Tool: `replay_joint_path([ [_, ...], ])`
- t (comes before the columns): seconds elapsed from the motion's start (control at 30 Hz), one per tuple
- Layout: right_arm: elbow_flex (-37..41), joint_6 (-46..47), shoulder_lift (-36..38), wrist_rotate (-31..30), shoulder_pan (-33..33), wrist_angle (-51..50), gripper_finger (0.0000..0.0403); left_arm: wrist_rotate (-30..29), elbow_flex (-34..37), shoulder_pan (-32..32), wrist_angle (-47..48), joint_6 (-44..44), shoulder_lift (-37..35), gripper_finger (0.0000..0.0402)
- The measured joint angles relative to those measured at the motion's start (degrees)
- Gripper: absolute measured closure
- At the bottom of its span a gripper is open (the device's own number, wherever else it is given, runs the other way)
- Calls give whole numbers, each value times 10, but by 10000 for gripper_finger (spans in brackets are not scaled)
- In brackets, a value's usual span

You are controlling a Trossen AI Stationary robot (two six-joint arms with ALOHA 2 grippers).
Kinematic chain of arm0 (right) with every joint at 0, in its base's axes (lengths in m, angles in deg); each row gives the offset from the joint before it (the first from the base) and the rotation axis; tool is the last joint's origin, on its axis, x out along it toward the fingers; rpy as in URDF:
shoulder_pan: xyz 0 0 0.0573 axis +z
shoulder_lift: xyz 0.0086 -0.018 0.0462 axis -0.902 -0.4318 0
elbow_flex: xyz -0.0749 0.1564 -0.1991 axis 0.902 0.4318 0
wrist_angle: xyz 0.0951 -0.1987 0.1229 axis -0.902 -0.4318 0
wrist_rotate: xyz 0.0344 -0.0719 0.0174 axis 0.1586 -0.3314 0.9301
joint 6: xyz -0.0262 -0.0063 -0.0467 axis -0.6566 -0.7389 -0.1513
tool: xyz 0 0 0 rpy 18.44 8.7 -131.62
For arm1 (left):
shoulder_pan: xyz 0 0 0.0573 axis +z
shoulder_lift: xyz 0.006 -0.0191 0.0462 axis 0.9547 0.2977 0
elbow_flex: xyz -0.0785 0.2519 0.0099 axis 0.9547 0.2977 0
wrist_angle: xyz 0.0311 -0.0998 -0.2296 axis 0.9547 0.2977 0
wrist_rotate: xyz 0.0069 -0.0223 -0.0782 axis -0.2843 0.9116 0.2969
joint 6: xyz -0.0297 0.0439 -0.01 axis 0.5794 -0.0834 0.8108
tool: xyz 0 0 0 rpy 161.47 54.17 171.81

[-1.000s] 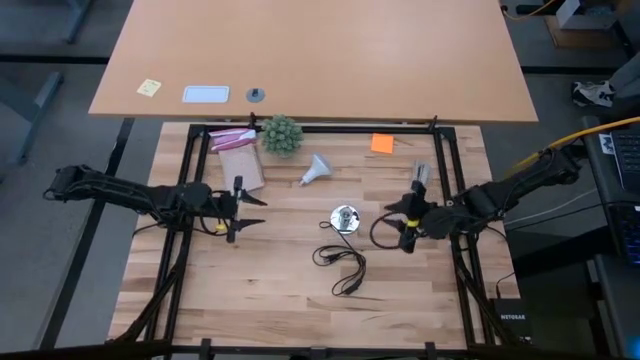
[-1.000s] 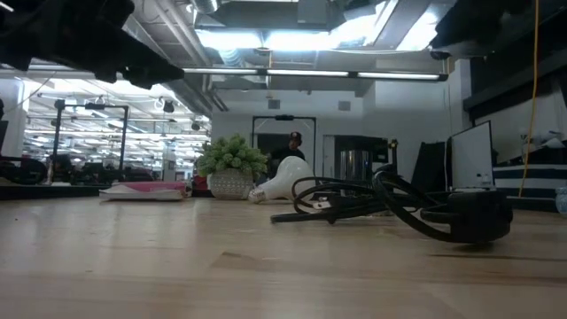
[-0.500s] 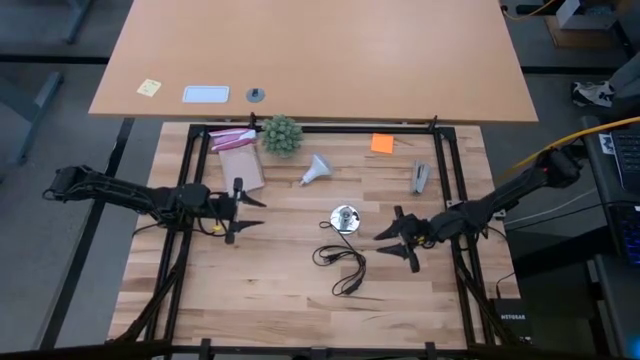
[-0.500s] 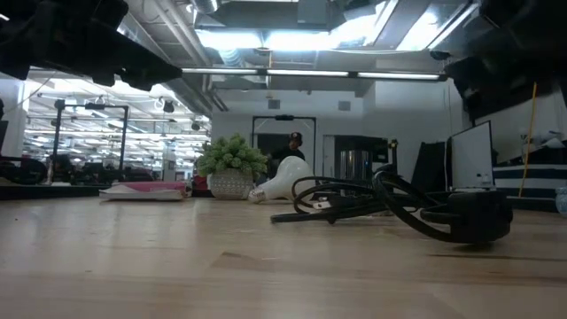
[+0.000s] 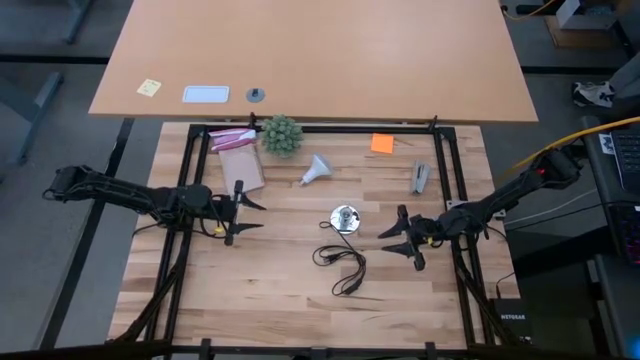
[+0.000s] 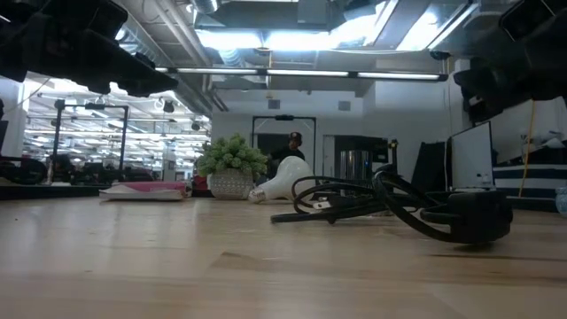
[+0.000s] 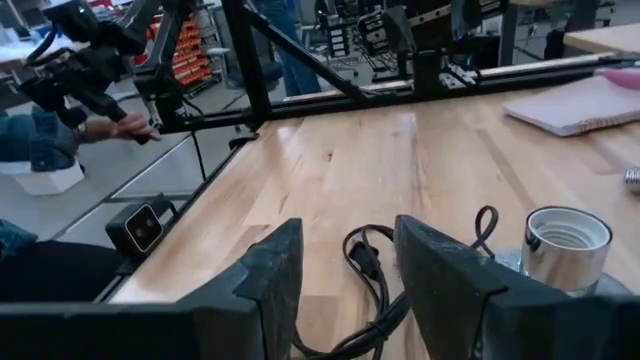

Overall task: Screw lightbulb
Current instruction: Return to Home Position

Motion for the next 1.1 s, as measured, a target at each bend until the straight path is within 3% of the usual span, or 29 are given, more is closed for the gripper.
replay_joint_path([
  [0.27,27,-11,0,19,0,45,237,0,3,0,37,31,0,192],
  [0.63,28,-25,0,16,0,35,237,-3,81,1,-13,119,0,192],
  [1.1,29,-24,0,-37,0,-18,237,-4,81,1,0,100,0,192],
])
